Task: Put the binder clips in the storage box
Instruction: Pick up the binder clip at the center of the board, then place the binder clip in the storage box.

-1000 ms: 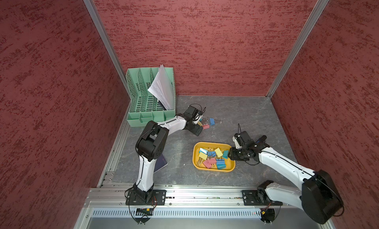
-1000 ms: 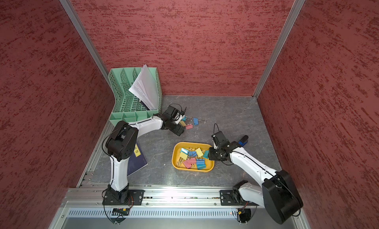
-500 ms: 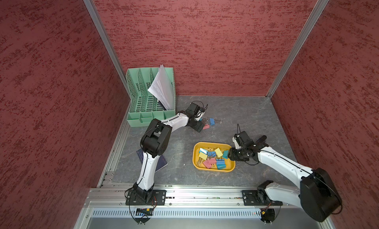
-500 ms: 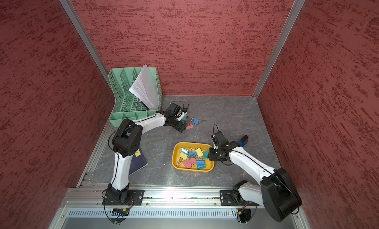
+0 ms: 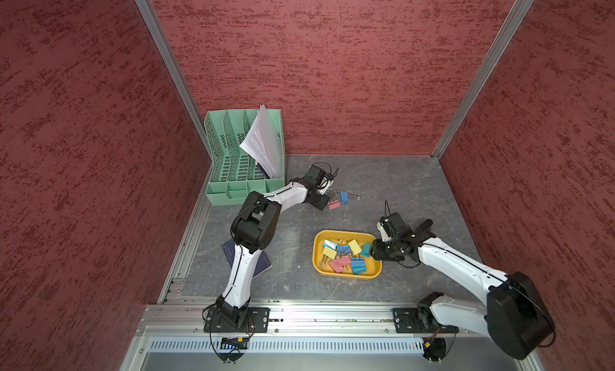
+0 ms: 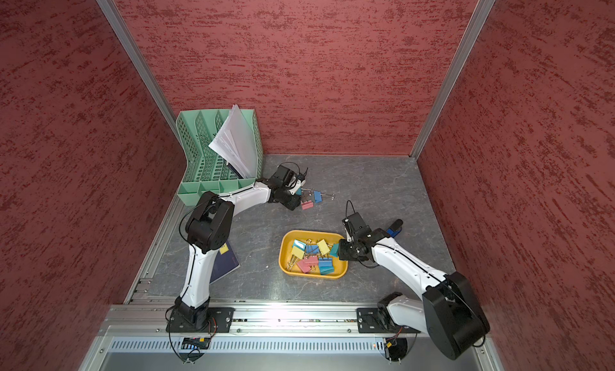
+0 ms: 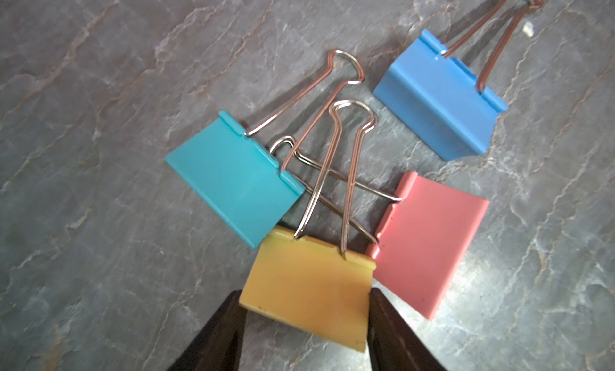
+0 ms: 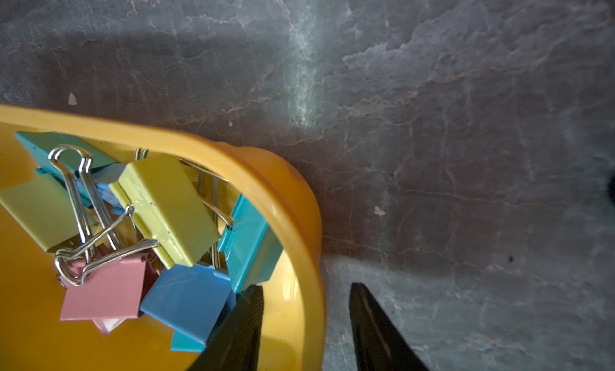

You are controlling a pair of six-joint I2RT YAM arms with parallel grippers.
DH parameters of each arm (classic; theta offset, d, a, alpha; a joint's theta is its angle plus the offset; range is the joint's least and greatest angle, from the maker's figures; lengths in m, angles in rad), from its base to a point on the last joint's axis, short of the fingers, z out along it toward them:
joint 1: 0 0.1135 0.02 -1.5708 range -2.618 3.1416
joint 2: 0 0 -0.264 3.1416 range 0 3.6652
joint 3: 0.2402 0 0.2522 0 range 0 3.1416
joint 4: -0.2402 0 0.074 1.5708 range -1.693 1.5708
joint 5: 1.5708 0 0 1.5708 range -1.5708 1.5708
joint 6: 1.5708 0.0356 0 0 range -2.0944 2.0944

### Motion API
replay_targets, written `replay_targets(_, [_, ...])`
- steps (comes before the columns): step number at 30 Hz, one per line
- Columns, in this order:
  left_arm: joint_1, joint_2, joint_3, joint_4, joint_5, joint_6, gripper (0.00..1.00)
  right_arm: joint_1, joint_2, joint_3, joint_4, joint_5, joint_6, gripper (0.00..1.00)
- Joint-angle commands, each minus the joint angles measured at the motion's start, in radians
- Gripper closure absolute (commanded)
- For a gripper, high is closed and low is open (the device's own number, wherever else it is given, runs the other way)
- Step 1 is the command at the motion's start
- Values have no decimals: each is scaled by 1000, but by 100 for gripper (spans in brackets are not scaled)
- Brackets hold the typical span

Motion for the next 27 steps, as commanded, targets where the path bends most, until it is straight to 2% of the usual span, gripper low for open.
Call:
replay_targets(1, [3,-90,-81,33,-17,-15,43,11,2,11,9,2,-10,53])
replay_targets(5, [-16,-212,-178,49,-60,-31,43,11,4,10,10,-2,-12,53])
replay_targets(11, [-107,-428,-323,11,-156,-51,43,12,-5,9,11,-3,-12,53])
replay_targets(15, [-226,-561,-385,-59,-218,-100,43,12,-5,10,12,-5,-12,53])
replay_targets(19, [-358,-653,-451,-111,-222,-192,41,12,-10,9,10,-6,-12,53])
replay_targets(27, [-572,-707,-588,-150,-229,-418,41,10,-31,2,12,-11,-10,53])
